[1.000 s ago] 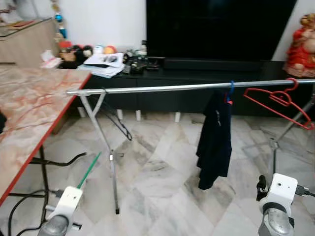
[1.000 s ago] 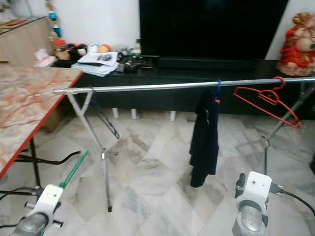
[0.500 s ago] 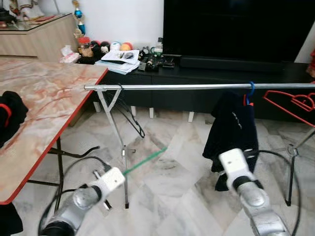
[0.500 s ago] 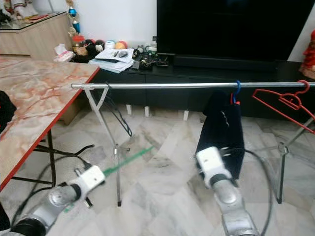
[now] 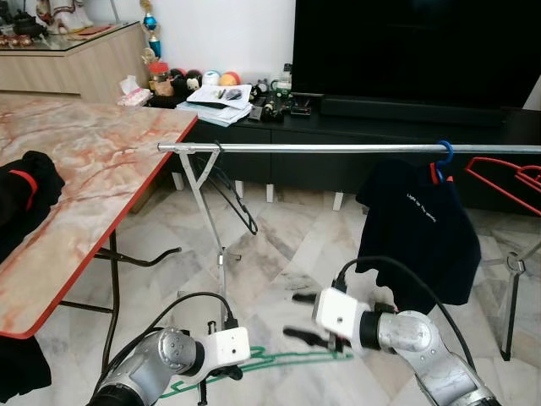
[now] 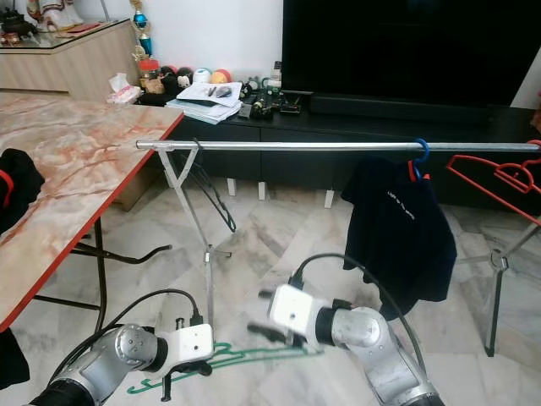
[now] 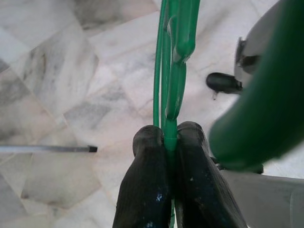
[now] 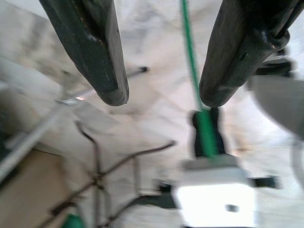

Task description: Hang hanger

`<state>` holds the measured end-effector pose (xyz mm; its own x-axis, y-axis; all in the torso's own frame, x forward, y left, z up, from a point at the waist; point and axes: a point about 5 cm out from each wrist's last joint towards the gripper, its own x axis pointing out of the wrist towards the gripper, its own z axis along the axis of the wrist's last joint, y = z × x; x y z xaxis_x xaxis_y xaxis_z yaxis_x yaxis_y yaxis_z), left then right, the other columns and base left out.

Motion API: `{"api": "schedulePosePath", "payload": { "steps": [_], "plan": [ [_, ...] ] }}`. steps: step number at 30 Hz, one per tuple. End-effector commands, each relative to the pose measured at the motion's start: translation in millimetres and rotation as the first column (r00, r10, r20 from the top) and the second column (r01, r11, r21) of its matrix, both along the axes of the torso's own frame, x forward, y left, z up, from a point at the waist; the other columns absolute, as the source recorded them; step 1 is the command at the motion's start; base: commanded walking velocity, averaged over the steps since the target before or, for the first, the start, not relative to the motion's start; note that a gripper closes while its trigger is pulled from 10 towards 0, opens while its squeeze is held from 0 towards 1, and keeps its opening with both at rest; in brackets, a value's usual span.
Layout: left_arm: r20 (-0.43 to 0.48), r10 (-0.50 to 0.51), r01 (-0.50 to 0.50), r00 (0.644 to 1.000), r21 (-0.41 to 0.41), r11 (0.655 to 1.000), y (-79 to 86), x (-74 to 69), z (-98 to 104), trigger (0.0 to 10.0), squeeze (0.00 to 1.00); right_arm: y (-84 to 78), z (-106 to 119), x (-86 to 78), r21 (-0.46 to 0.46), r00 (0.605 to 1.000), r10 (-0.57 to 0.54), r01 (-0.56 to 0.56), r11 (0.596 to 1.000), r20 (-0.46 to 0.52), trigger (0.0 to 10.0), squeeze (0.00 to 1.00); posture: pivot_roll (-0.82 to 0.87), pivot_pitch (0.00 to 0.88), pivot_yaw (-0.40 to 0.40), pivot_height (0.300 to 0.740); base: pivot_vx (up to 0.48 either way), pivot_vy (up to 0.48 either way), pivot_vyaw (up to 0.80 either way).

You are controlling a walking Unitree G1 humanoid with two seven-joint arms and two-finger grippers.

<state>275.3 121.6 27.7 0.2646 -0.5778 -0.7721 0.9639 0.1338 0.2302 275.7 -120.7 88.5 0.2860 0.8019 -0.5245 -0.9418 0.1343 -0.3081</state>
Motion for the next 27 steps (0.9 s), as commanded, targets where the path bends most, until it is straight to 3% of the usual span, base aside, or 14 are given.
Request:
{"api": "schedulePosePath", "payload": {
  "steps": [1,2,5,6,7,8,13,22,27],
  "plan": [
    [0.014,-0.046,0.046,0.999,0.000,0.999,-9.4,1.1,7.0,10.0,0.00,9.9,4.4,-0.3,0.012,0.996,0.080,-0.079,0.997,-0.027,10.0,0.80,-0.02,0.000,0.038,0.740,0.000,0.000,0.00],
    [0.017,-0.058,0.058,0.998,0.003,0.998,-10.9,1.3,7.8,10.0,0.00,10.6,3.5,-0.2,-0.001,0.996,0.091,-0.091,0.996,-0.026,10.0,1.00,-0.02,0.000,0.037,0.740,0.000,0.000,0.00],
    [0.026,-0.104,0.104,0.994,0.017,0.994,-16.3,1.8,10.4,10.0,0.00,12.8,-2.4,2.5,-0.062,0.993,0.116,-0.116,0.991,-0.008,10.0,1.00,-0.02,0.000,0.032,0.740,0.000,0.000,0.00],
    [0.026,-0.115,0.115,0.993,0.021,0.993,-17.5,1.7,11.1,10.0,0.00,13.7,-3.6,2.6,-0.073,0.992,0.124,-0.125,0.989,-0.009,10.0,0.91,-0.02,0.000,0.032,0.740,0.000,0.000,0.00],
    [0.026,-0.130,0.129,0.991,0.025,0.991,-19.4,1.4,12.3,10.0,0.00,15.4,-4.7,1.7,-0.078,0.989,0.143,-0.145,0.986,-0.019,10.0,0.04,-0.01,0.000,0.029,0.740,0.000,0.000,0.00],
    [0.027,-0.135,0.134,0.991,0.027,0.991,-20.1,1.2,12.9,10.0,0.00,16.1,-5.0,1.0,-0.077,0.988,0.153,-0.154,0.985,-0.025,10.0,0.00,-0.01,0.000,0.029,0.740,0.000,0.000,0.00],
    [0.043,-0.175,0.173,0.984,0.048,0.984,-26.2,1.8,16.0,10.0,0.00,19.9,-11.6,0.0,-0.147,0.976,0.211,-0.215,0.965,-0.045,10.0,0.00,-0.01,0.000,0.021,0.740,0.000,0.000,0.00],
    [0.038,-0.195,0.193,0.980,0.043,0.980,-32.5,-1.1,16.9,10.0,0.00,16.6,-19.7,3.2,-0.213,0.978,0.199,-0.206,0.955,-0.054,10.0,0.00,-0.01,0.000,0.019,0.740,0.000,0.000,0.00],
    [0.057,-0.206,0.203,0.977,0.049,0.978,-34.0,1.0,21.0,10.0,0.00,11.4,-30.4,9.7,-0.319,0.992,0.119,-0.127,0.939,-0.044,10.0,0.00,-0.01,0.000,0.020,0.740,0.000,0.000,0.00]
  ]
}}
